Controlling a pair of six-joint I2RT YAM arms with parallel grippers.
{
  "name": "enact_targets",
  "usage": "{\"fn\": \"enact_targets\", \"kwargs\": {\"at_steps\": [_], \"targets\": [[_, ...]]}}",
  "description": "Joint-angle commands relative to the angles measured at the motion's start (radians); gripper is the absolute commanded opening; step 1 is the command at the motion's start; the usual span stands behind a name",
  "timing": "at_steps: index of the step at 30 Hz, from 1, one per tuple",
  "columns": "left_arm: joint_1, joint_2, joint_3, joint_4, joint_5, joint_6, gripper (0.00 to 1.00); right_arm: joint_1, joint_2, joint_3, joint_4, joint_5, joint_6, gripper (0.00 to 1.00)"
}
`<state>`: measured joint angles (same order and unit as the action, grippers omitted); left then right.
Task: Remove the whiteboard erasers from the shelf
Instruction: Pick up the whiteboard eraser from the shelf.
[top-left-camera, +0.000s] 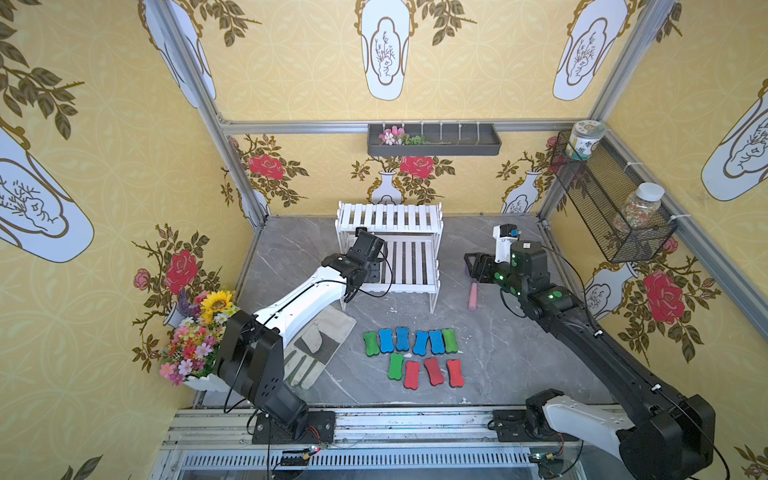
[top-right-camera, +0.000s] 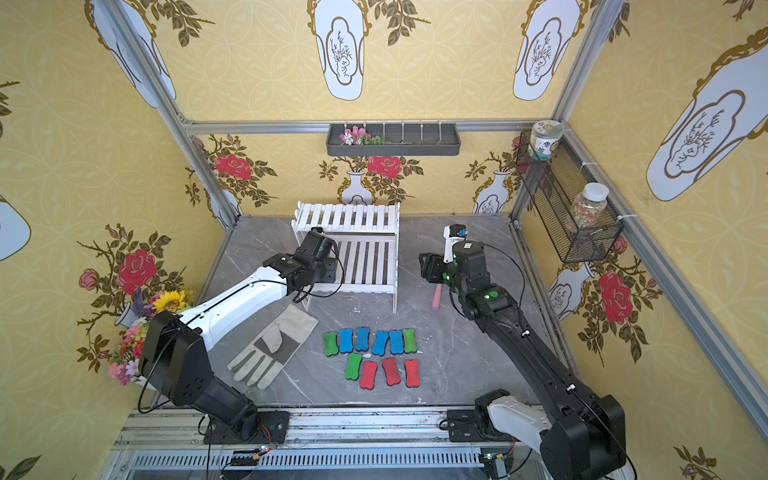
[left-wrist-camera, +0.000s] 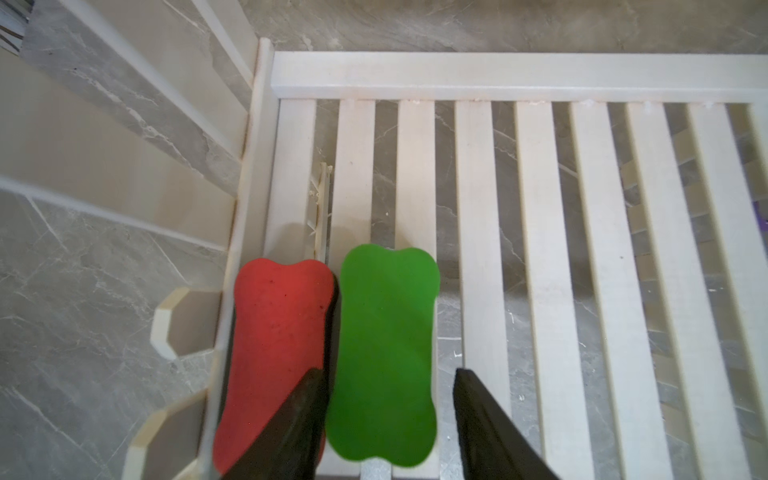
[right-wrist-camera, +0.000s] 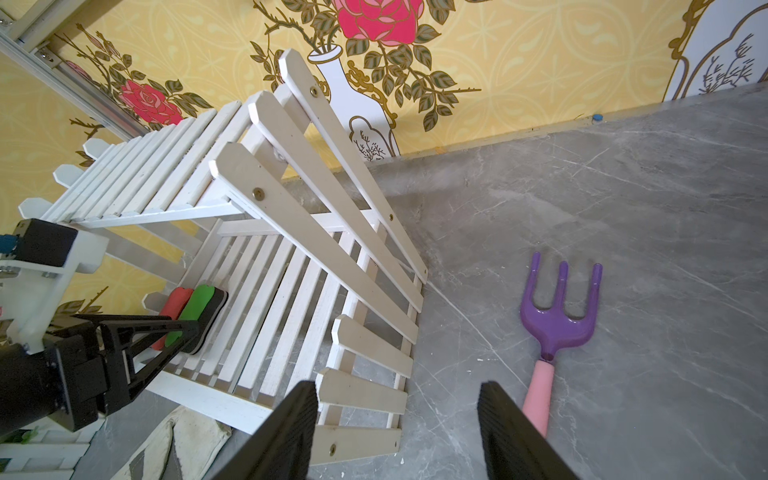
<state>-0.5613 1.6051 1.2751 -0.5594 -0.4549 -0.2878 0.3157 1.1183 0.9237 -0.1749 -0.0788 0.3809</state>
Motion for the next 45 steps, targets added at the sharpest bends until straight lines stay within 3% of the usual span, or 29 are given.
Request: {"fn": "enact_targets", "kwargs": {"at_steps": [1, 10, 14, 18, 23, 29, 40, 45], "targets": [[0.001, 0.014, -0.003, -0.037, -0.014, -0.002, 0.56, 0.001, -0.005, -0.002, 0.045, 0.005, -0.007, 0.66], [0.0, 0.03, -0.008, -0.042, -0.008, -0.004, 0.56, 0.0, -0.006, -0.003, 0.046, 0.007, -0.007, 0.66], [-0.002, 0.038, -0.008, -0.045, -0.024, 0.0, 0.52, 0.0, -0.006, -0.004, 0.046, 0.009, -0.007, 0.66], [-0.005, 0.042, -0.013, -0.05, -0.023, -0.001, 0.58, 0.0, -0.008, -0.005, 0.046, 0.01, -0.007, 0.66], [-0.015, 0.051, -0.01, -0.051, -0.024, -0.003, 0.47, 0.0, -0.008, -0.006, 0.046, 0.011, -0.007, 0.66], [-0.023, 0.044, 0.024, -0.053, -0.041, -0.005, 0.42, -0.001, -0.008, -0.006, 0.045, 0.012, -0.007, 0.66], [-0.023, -0.033, 0.114, -0.053, 0.009, -0.044, 0.43, -0.004, -0.006, -0.003, 0.045, 0.016, -0.007, 0.66], [-0.034, -0.141, 0.042, -0.071, 0.084, -0.127, 0.43, -0.008, -0.006, -0.006, 0.049, 0.013, -0.006, 0.66]]}}
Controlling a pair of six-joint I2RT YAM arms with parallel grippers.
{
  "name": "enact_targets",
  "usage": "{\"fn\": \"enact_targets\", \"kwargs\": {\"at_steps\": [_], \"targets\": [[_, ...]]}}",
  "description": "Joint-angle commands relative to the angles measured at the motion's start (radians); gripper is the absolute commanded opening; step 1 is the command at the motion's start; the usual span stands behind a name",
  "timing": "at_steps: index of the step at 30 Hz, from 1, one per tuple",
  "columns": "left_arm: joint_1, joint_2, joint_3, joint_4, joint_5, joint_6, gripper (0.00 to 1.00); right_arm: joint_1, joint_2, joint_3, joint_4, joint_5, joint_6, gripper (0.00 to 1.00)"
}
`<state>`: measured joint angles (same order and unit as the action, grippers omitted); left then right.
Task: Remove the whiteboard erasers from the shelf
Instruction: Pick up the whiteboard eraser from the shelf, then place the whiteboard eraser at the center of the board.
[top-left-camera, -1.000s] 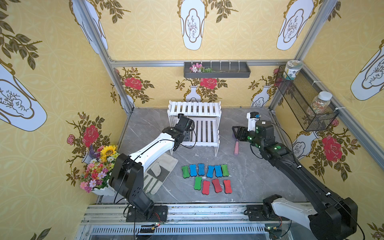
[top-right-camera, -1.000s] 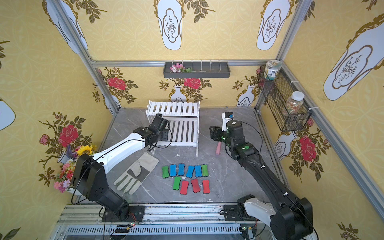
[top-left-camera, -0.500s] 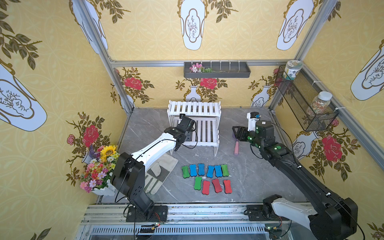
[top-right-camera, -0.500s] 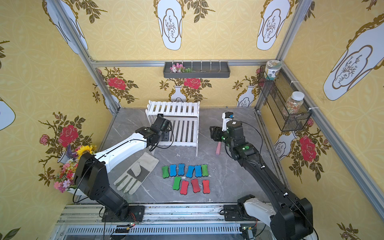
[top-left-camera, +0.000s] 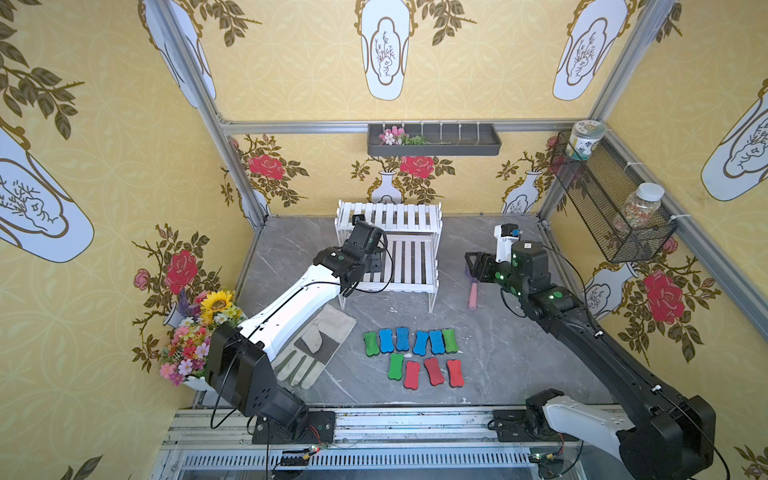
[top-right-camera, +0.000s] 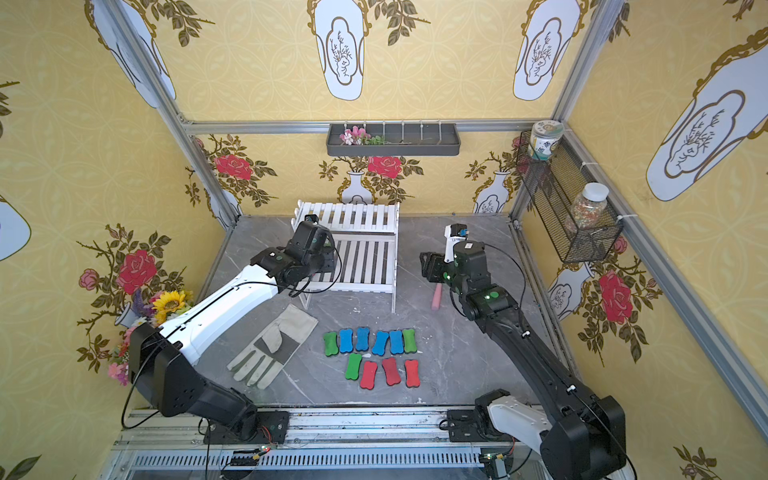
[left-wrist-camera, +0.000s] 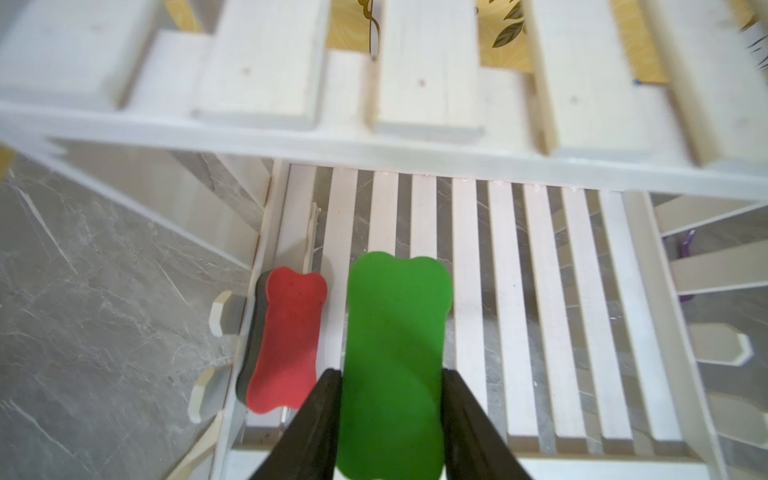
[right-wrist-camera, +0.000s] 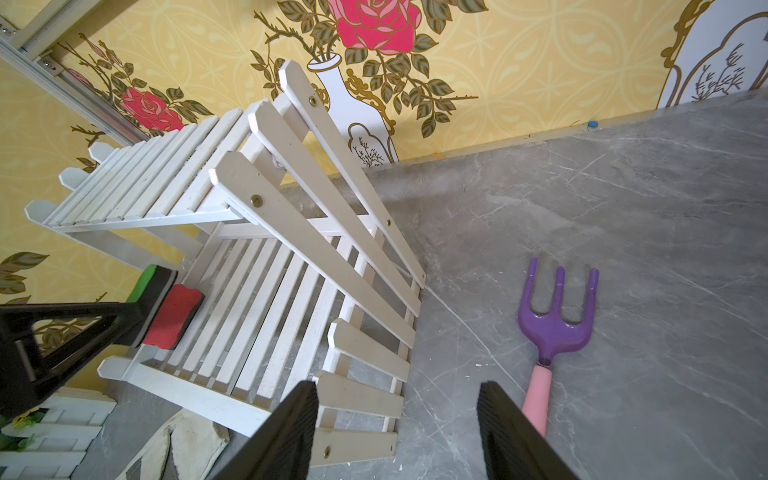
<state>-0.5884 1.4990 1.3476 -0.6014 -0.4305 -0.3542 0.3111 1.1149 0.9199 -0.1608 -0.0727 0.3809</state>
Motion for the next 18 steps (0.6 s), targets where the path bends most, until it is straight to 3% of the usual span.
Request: {"fn": "enact_targets", "kwargs": {"at_steps": [1, 8, 12, 18], "targets": [[-0.019, -0.056, -0.047, -0.04, 0.052, -0.078, 0.43, -0.003, -0.001, -0.001, 0.036, 0.005, -0.004, 0.66], [-0.168, -0.194, -0.19, -0.16, 0.011, -0.25, 0.43, -0.006, -0.01, -0.01, 0.042, -0.003, 0.002, 0.66], [-0.286, -0.254, -0.266, -0.292, -0.01, -0.413, 0.43, -0.006, -0.015, -0.017, 0.047, -0.008, 0.006, 0.66], [-0.445, -0.282, -0.362, -0.416, 0.057, -0.617, 0.43, -0.007, -0.026, -0.025, 0.052, -0.012, 0.011, 0.66]]}}
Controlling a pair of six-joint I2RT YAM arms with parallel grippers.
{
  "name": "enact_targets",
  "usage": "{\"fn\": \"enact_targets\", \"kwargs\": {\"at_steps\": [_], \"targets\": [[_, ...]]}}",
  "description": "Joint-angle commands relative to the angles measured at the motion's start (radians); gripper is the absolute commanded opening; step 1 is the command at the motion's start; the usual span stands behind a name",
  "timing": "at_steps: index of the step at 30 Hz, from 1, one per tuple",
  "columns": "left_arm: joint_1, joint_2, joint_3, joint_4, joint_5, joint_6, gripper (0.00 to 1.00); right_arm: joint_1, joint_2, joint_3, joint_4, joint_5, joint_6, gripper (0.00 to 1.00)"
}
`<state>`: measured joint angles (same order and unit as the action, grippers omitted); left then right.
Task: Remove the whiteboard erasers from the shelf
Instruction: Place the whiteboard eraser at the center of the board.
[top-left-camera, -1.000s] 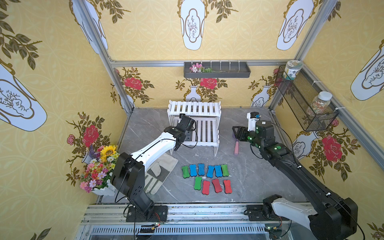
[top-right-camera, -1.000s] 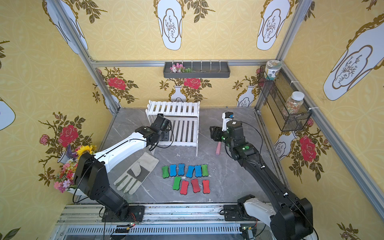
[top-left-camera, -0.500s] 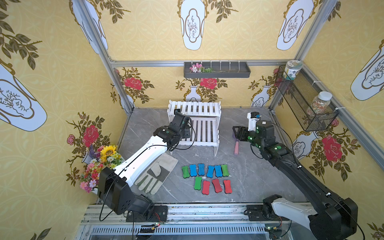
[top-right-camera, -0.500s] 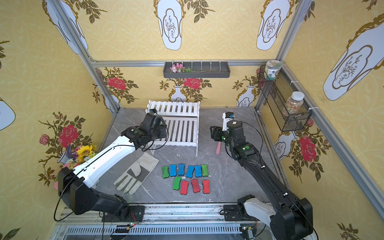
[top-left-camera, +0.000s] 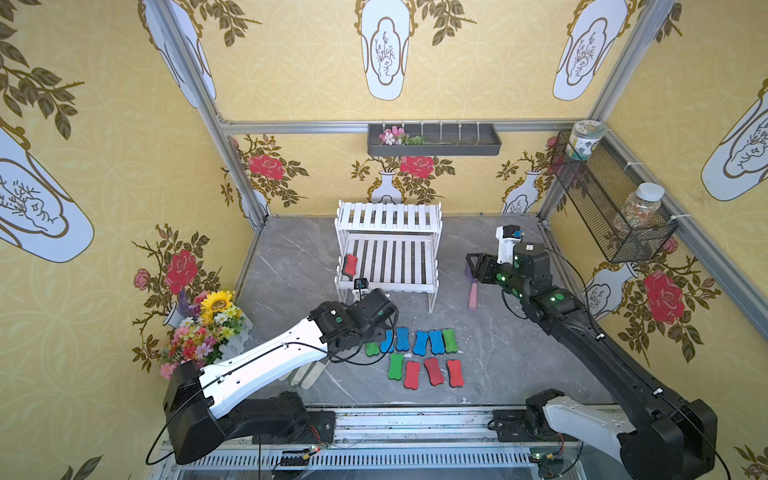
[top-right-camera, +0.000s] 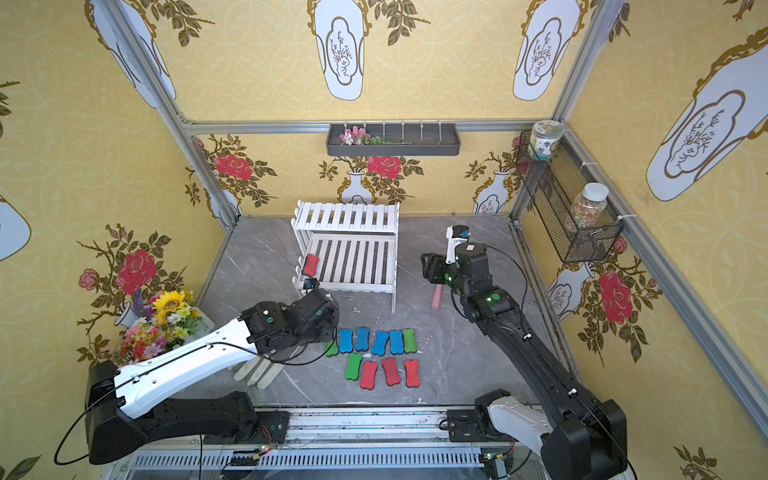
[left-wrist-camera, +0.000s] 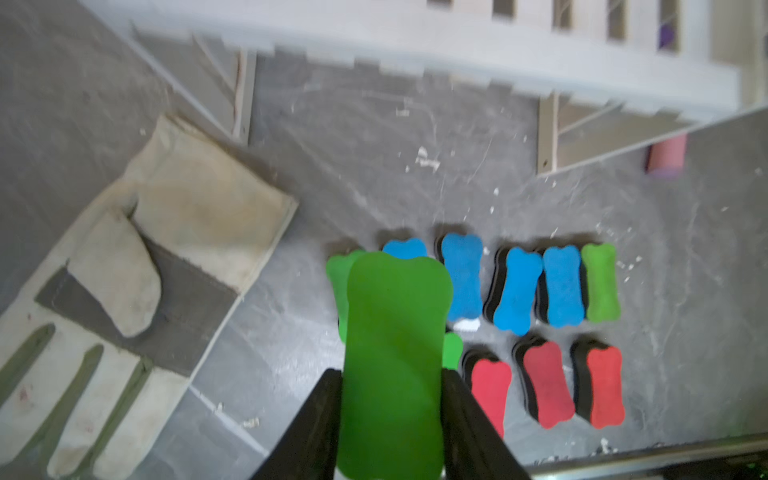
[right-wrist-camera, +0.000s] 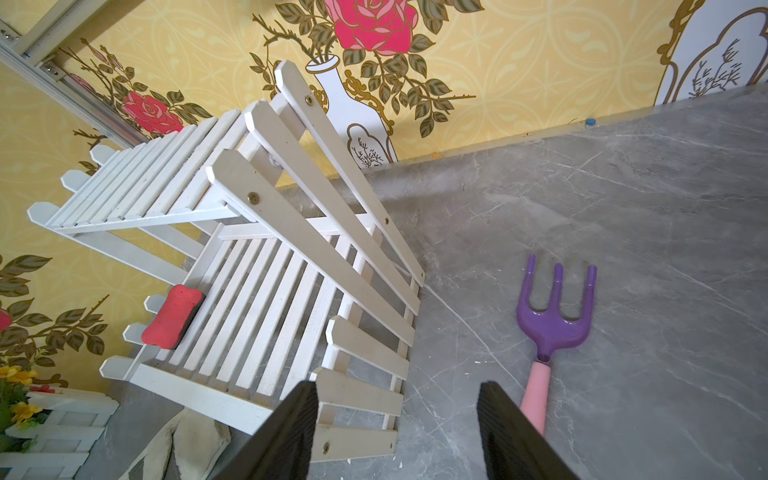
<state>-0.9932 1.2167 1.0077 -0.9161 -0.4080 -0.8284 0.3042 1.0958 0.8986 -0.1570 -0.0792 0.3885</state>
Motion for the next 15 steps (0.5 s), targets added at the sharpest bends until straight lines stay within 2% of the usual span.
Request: {"fn": "enact_targets", "kwargs": {"at_steps": [1, 7, 15], "targets": [[-0.064, 0.004, -0.028, -0.121, 0.046, -0.163, 0.42, 0.001, -0.007, -0.005, 0.048, -0.005, 0.003, 0.66], [-0.127, 0.032, -0.105, -0.105, 0.126, -0.218, 0.42, 0.0, -0.023, -0.012, 0.053, 0.004, 0.003, 0.66], [-0.124, 0.153, -0.15, 0.073, 0.159, -0.135, 0.42, -0.007, -0.024, -0.006, 0.05, 0.006, 0.002, 0.66]]}}
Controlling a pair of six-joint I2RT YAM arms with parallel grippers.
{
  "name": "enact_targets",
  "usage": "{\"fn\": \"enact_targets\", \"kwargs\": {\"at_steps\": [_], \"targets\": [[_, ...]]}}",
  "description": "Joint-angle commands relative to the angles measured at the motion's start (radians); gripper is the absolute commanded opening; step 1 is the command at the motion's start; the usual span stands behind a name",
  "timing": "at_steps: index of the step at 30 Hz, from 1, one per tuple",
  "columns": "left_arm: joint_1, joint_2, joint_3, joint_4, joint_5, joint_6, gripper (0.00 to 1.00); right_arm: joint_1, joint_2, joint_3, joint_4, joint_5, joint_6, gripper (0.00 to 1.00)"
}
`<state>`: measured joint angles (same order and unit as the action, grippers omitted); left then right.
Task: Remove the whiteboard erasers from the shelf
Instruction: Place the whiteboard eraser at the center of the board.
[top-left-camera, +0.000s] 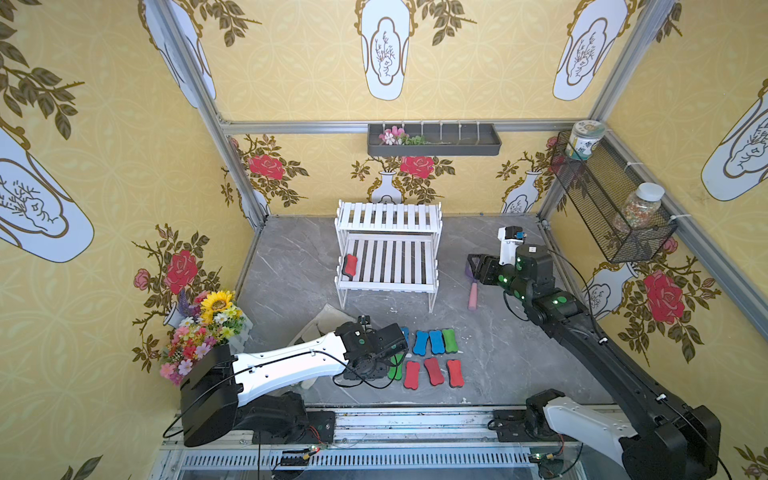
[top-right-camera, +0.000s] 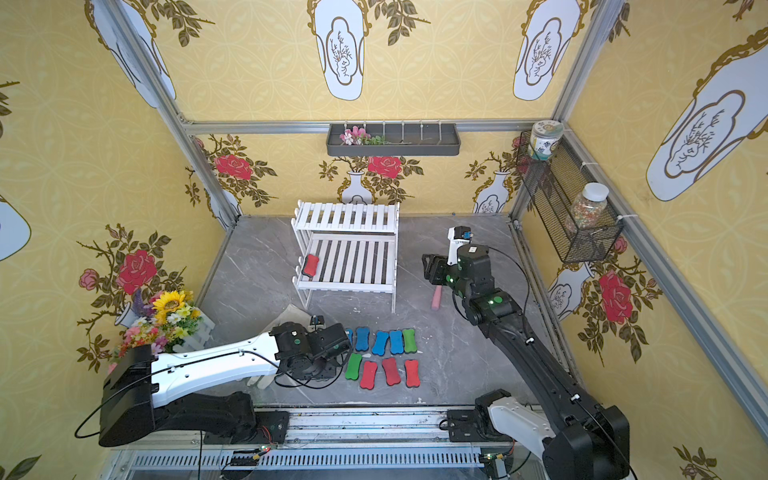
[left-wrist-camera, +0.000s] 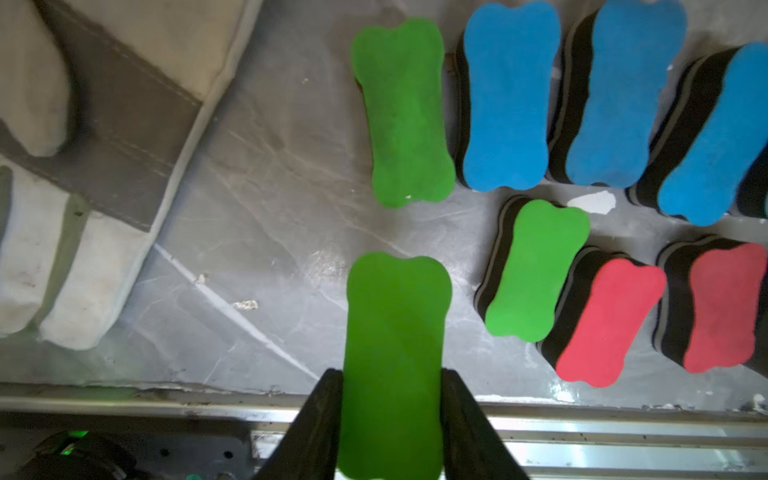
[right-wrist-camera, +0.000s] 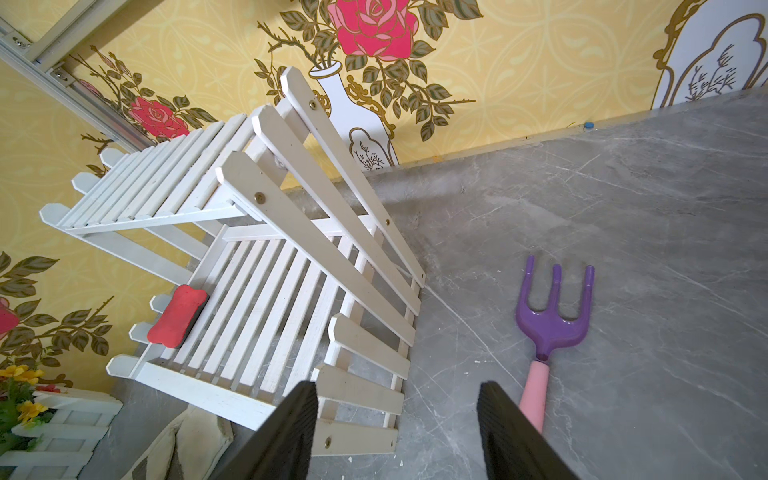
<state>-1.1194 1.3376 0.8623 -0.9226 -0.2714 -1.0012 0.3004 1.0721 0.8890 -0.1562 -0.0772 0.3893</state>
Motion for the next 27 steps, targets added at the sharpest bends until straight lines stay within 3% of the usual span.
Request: {"fn": "enact_targets", "kwargs": {"at_steps": [1, 16, 23, 27], "targets": [[0.003, 0.049, -0.007, 0.093, 0.027, 0.047, 0.42, -0.004, 0.0, 0.006, 0.047, 0.001, 0.001, 0.66], [0.016, 0.196, 0.0, 0.206, 0.041, 0.121, 0.42, -0.011, 0.002, 0.02, 0.038, -0.003, -0.001, 0.66], [0.016, 0.181, 0.006, 0.186, 0.034, 0.119, 0.55, -0.017, -0.003, 0.014, 0.039, -0.001, 0.001, 0.66], [0.017, 0.157, 0.031, 0.145, 0.001, 0.115, 0.55, -0.017, -0.003, 0.016, 0.038, -0.001, 0.001, 0.66]]}}
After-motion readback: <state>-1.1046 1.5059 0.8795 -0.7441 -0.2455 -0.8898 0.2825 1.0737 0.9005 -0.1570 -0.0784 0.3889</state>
